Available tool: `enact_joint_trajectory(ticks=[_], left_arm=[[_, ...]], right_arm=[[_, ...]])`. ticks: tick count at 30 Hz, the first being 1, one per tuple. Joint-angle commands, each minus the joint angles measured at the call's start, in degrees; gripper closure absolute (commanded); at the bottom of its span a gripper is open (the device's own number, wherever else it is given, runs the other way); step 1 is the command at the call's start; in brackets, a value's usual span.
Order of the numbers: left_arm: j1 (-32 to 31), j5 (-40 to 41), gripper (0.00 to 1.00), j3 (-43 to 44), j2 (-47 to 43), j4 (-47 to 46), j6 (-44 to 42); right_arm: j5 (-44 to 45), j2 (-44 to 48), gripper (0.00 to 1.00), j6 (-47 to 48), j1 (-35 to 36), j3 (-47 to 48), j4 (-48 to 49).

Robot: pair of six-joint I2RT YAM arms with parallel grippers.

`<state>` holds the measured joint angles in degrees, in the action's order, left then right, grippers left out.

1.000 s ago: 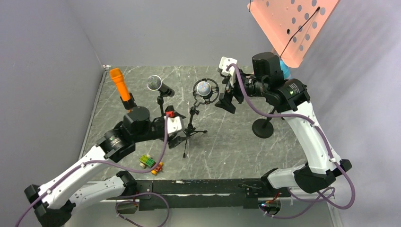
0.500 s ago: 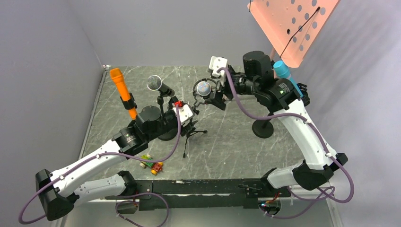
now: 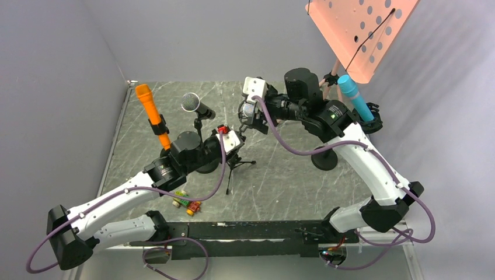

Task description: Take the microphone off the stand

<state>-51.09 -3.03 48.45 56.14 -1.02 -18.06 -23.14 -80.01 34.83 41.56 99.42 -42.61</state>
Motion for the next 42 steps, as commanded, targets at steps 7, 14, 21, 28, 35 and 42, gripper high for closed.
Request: enact_joint_trajectory(ticks=[7, 14, 21, 28, 35, 42], left_arm=[[0.2, -0.4, 0.66, 0.0, 2.1, -7.0, 0.0], [0.6, -0.5, 0.88, -1.0, 2.1, -7.2, 0.4], [1.1, -2.5, 0.93, -2.2, 1.7, -7.5, 0.3], [1.4, -2.7, 0.98, -3.9, 0.6, -7.4, 0.2], [1.8, -5.1, 0.27, 1.5, -3.0, 1.4, 1.2], [1.8, -14.3, 0.09, 10.9, -6.8, 12.3, -3.1]], right_arm=[[3.9, -0.7, 0.31, 3.0, 1.3, -0.3, 2.1], [4.9, -3.1, 0.6, 3.1, 2.0, 6.0, -0.9], [6.1, -7.9, 1.0, -0.8, 4.6, 23.0, -5.3], [8.2, -9.5, 1.0, -5.2, 8.5, 39.5, -1.8], [14.9, -7.6, 1.0, -4.1, 9.6, 42.5, 3.9], [16.8, -2.9, 1.0, -3.9, 9.6, 36.0, 1.4]])
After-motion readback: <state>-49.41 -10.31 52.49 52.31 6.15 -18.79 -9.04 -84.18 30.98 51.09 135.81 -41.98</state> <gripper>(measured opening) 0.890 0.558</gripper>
